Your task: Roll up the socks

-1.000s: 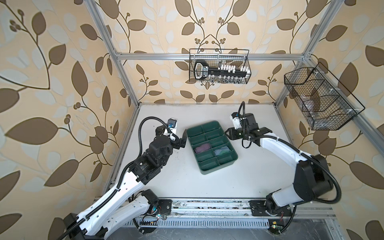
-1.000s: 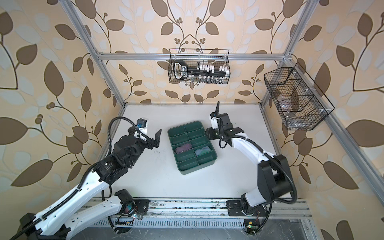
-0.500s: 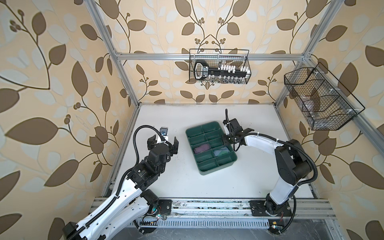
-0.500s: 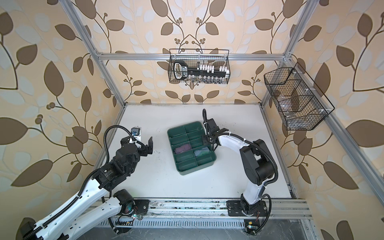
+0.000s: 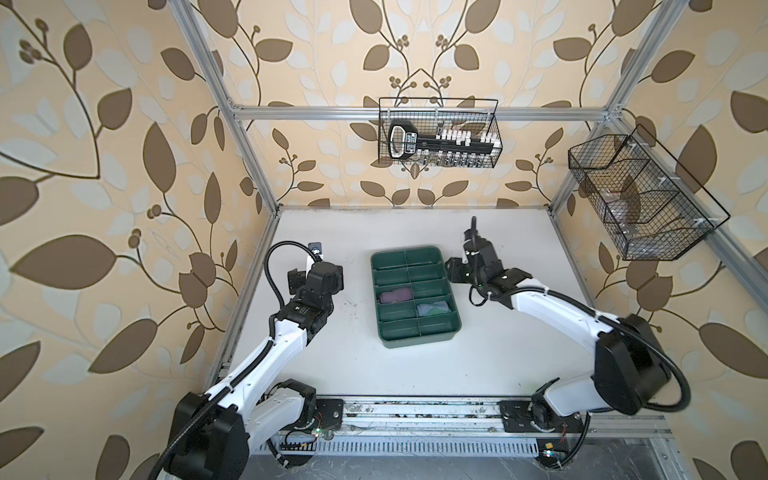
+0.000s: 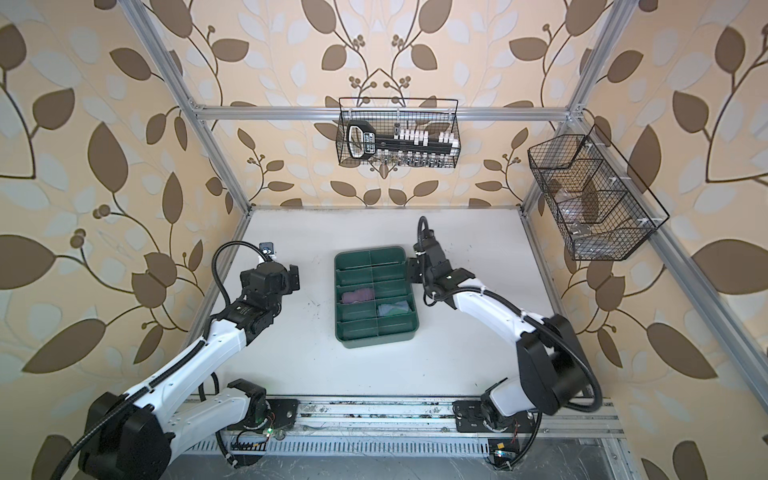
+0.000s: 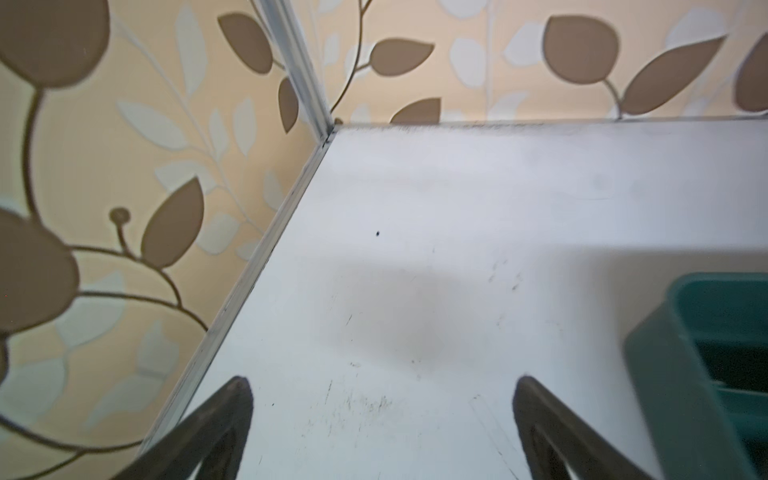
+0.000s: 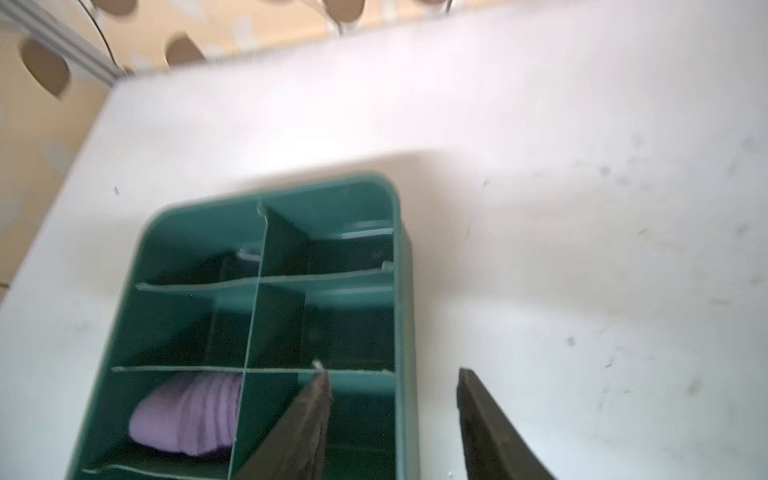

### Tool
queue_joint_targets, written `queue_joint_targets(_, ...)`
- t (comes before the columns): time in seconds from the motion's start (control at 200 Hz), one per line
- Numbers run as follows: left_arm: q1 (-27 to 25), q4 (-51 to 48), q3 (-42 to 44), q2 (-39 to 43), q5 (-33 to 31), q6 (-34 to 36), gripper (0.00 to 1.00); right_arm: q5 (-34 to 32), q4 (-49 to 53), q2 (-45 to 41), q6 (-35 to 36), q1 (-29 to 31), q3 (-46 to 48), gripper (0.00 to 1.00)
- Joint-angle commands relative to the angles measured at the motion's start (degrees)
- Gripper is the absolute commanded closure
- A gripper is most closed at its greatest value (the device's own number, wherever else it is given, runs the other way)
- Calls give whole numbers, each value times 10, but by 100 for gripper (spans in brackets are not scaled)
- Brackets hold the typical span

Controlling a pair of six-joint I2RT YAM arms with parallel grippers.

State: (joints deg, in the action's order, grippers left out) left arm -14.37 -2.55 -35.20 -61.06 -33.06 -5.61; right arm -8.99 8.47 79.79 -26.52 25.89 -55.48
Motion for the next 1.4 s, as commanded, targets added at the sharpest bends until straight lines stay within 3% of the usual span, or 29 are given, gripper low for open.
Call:
queue_joint_targets(0.0,33,40,15,-41,29,-45,1,9,-22,-84,98,-65,49,44)
queue_joint_targets(0.19,52,120,55,-109,12,-13,1,-73,-162,-246,211,-185,261,44)
queue_joint_targets(0.32,60,210,81,-140,30,2,1,-103,-349,-308,262,-194,432,45)
queue_joint_targets(0.44,64,313,102,-158,93,40,1,-91,-509,-294,260,-198,516,45)
queue_joint_targets(0.545,75,342,104,-170,136,65,1,-54,-591,-228,253,-212,517,45)
queue_joint_targets(0.725,116,526,170,-243,190,58,1,-30,-613,-119,247,-238,463,45)
queue_joint_targets(0.85,145,457,132,-251,239,44,1,-3,-683,-22,242,-252,453,40)
queue_joint_targets(0.93,149,443,126,-250,244,39,1,13,-665,-26,254,-247,451,36)
queue_joint_targets(0.94,149,444,126,-250,243,39,1,13,-672,-23,256,-246,451,31)
queue_joint_targets(0.95,149,445,126,-251,242,39,1,13,-673,-21,256,-245,451,13)
queue_joint_targets(0.96,149,447,126,-251,242,40,1,12,-672,-21,258,-245,452,4)
queue_joint_targets(0.98,149,449,127,-252,242,40,1,8,-662,-25,256,-243,451,0)
queue_joint_targets(1.395,149,446,126,-252,242,40,1,4,-664,-28,257,-240,452,0)
